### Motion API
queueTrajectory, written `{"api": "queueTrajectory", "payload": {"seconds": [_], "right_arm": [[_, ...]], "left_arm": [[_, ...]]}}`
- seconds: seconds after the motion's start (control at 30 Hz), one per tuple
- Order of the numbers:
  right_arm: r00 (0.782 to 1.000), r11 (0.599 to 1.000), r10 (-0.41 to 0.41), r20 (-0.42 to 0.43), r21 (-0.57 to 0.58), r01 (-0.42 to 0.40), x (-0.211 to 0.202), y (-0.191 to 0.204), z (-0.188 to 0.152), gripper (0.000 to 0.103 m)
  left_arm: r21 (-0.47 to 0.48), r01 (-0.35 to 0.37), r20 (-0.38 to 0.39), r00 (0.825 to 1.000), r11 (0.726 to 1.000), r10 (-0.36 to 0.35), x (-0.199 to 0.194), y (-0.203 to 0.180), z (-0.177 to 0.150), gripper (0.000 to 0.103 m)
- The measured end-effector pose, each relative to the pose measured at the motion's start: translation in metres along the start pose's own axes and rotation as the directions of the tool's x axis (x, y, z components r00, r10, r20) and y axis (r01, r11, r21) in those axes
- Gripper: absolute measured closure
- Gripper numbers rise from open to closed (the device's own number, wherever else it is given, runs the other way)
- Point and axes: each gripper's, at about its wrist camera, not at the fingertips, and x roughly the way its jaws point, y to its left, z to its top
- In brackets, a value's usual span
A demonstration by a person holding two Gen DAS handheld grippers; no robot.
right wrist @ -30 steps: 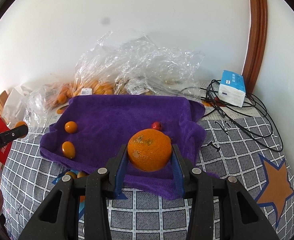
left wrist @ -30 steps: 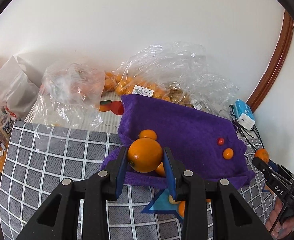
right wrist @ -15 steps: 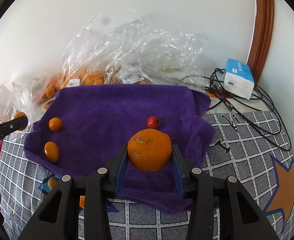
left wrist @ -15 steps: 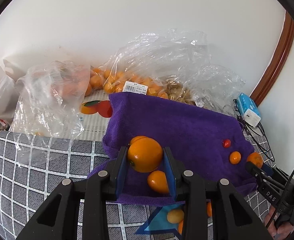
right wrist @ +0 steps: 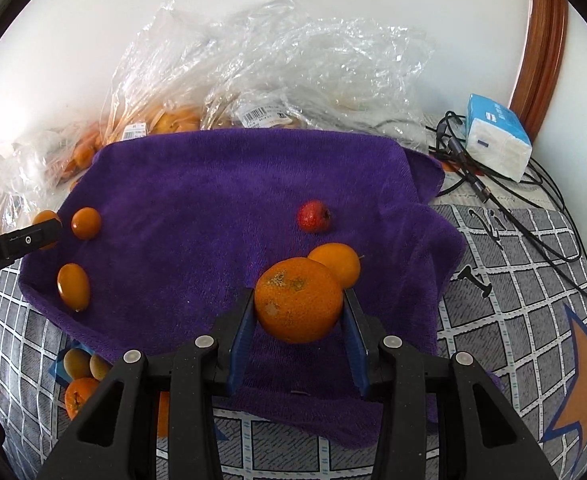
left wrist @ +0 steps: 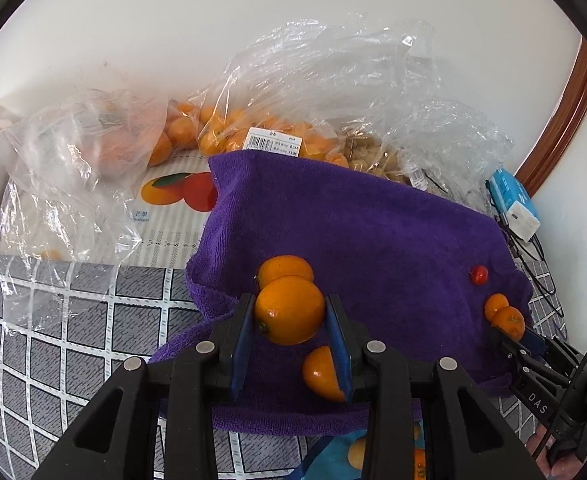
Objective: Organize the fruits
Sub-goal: 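Carry the kumquat with the left tool while the right tool carries the mandarin over the towel, then open both tools to release the kumquat and mandarin onto the towel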
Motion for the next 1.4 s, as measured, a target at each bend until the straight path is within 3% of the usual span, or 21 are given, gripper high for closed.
{"api": "queueTrajectory", "payload": {"seconds": [0.73,0.93,1.13,1.4], "right_arm": [[0.999,1.000,0.002,-0.048,-0.017,-0.003,0.016,0.005,-0.003,0.061],[1.000,0.999,-0.004,-0.020,-0.038,0.003,-0.001,0.008,-0.001,0.046],[0.999,0.999,-0.033,0.038,-0.033,0.034,-0.026,0.009,0.002,0.042],[0.993,0.999,-0.032,0.114,-0.008,0.033,-0.065,0.011,-0.011,0.042]], "left_arm": [[0.005,-0.018,-0.046,0.999,1.000,0.018,0.022,0.001,-0.009,0.070],[-0.003,-0.013,-0.050,0.999,1.000,0.013,0.020,0.000,-0.009,0.070],[-0.008,0.015,-0.001,1.000,1.000,-0.015,-0.007,-0.001,-0.006,0.053],[-0.013,-0.011,0.069,0.998,1.000,0.012,-0.057,0.003,-0.020,0.052]]}}
